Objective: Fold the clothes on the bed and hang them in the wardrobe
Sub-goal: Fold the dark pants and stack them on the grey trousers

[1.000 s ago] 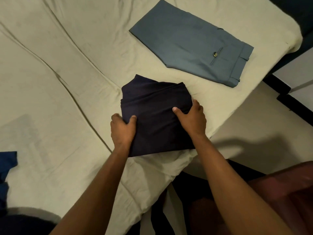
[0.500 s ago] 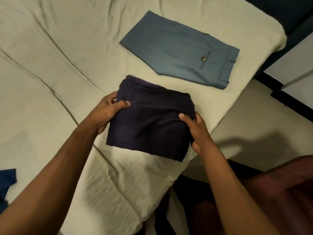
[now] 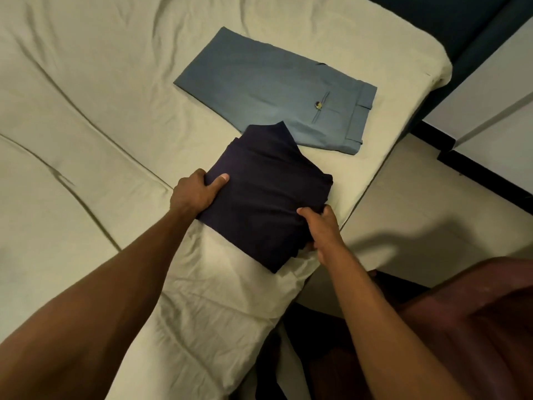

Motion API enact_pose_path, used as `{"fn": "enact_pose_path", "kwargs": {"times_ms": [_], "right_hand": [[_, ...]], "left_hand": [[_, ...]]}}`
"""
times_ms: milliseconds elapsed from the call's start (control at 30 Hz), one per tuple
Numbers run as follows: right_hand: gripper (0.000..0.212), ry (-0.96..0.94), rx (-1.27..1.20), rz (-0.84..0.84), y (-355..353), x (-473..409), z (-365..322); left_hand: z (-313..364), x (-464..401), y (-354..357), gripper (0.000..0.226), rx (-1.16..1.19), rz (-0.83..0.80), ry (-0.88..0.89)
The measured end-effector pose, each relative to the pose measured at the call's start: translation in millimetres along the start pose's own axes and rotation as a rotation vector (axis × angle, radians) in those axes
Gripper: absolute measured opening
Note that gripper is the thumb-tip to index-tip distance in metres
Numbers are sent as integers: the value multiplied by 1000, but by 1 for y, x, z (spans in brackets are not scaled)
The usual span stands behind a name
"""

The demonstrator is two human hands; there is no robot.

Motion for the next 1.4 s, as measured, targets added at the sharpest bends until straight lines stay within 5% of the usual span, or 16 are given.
{"fn": "enact_pose_path", "kwargs": {"times_ms": [300,733,800,900,967,1033,1267,1400], "right_hand": [[33,-51,27,12,1,0,0],[37,61,86,45,13,15,1],[42,31,294,222,4,24,-10],[63,-374,823,489,23,46,-71],[67,-579,1098,382,64,39,-83],[67,-555,1272,232,83,17,-64],[76,-435,1356,173,80,-2,-44],[72,-498,1367,231,84,-6,-87]], "left_hand": [[-15,14,-7,63,-95,173,24],[-21,18,-15,69,-278,104,30],[-9,25,-22,63,-341,183,84],[47,38,-18,54,-419,285,426],[72,40,9,66,-505,159,612],[62,29,34,79,-545,-3,578],[32,4,38,78,-533,-159,426],[57,-13,-14,63,-502,-5,475]]}}
Point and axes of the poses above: each hand's wrist, its own x-axis away from the middle knuckle, its own y-axis out of the palm, z = x × y, the point moved 10 cm from there along -x, towards the middle knuckle, and after that the axes turned 5 degrees about -z, right-handed, at the moved point
